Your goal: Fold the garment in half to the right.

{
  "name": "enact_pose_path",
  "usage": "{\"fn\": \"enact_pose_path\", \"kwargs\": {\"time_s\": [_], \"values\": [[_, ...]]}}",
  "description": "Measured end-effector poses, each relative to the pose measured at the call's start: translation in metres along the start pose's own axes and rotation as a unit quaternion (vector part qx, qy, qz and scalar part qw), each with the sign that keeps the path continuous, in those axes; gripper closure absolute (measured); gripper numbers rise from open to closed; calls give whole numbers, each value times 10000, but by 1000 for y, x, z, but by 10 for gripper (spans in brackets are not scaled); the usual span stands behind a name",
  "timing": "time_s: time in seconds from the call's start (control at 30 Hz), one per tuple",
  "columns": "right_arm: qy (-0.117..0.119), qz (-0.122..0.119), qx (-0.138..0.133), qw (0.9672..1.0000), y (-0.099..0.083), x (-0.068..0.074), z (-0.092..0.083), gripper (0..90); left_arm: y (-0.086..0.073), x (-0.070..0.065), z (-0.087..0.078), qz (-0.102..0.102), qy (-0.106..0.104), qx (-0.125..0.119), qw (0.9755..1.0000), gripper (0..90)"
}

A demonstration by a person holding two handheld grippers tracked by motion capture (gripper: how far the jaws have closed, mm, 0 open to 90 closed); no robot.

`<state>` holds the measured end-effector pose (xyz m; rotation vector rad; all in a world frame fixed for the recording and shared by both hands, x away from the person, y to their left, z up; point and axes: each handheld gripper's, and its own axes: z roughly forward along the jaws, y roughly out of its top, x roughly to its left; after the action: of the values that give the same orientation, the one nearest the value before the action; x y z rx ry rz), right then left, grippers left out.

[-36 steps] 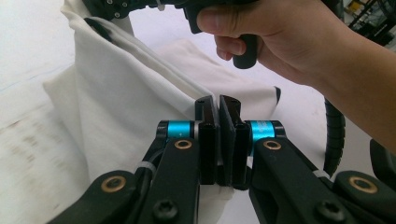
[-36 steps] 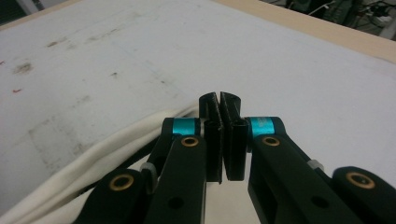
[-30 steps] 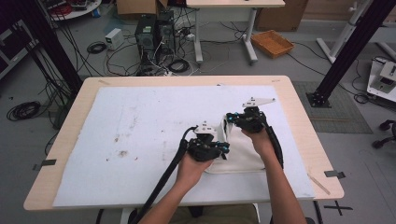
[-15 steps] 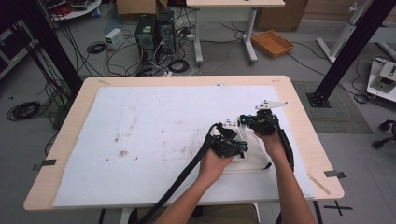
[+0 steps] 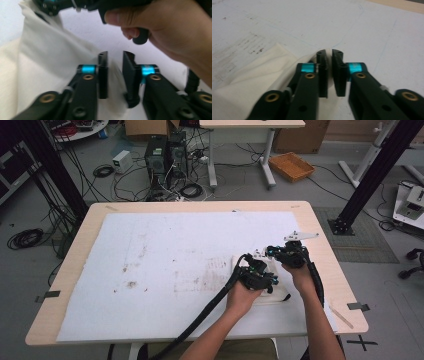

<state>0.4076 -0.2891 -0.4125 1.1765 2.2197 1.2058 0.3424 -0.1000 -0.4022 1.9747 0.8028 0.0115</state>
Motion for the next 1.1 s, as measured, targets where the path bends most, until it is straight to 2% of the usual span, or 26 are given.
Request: {"fn": "enact_pose_path", "kwargs": {"time_s": [0.07,0.13,0.27,0.37,0.53,0.6,0.7,0.73,0.77,0.93,1.1], "values": [[-30,190,-19,9998,-1,-3,-2,641,2,1,-8,58,31,-145,9999,622],[-61,305,-81,9995,-2,-5,-6,596,2,3,-20,152,97,-366,9992,567],[-231,217,-199,9993,-7,-6,-20,554,-1,15,-51,314,355,-774,9959,442],[-293,216,-260,9990,-14,-4,-33,548,-9,31,-76,391,665,-1042,9916,341],[-256,122,-280,9992,-31,4,-54,530,-28,58,-110,386,937,-1263,9868,286],[-195,118,-255,9994,-39,7,-58,492,-36,68,-121,406,1041,-1264,9857,272],[-21,148,-174,9997,-48,13,-60,385,-50,83,-136,365,1163,-1309,9839,257],[-75,130,-171,9997,-50,16,-60,319,-55,88,-141,363,1189,-1309,9836,257],[-90,120,-148,9998,-52,19,-60,292,-59,92,-145,367,1194,-1294,9837,257],[-72,-95,-47,9999,-52,33,-57,216,-81,109,-169,365,1288,-1334,9820,257],[-36,-143,-6,9999,-51,45,-55,216,-103,122,-192,314,1348,-1386,9806,257]]}}
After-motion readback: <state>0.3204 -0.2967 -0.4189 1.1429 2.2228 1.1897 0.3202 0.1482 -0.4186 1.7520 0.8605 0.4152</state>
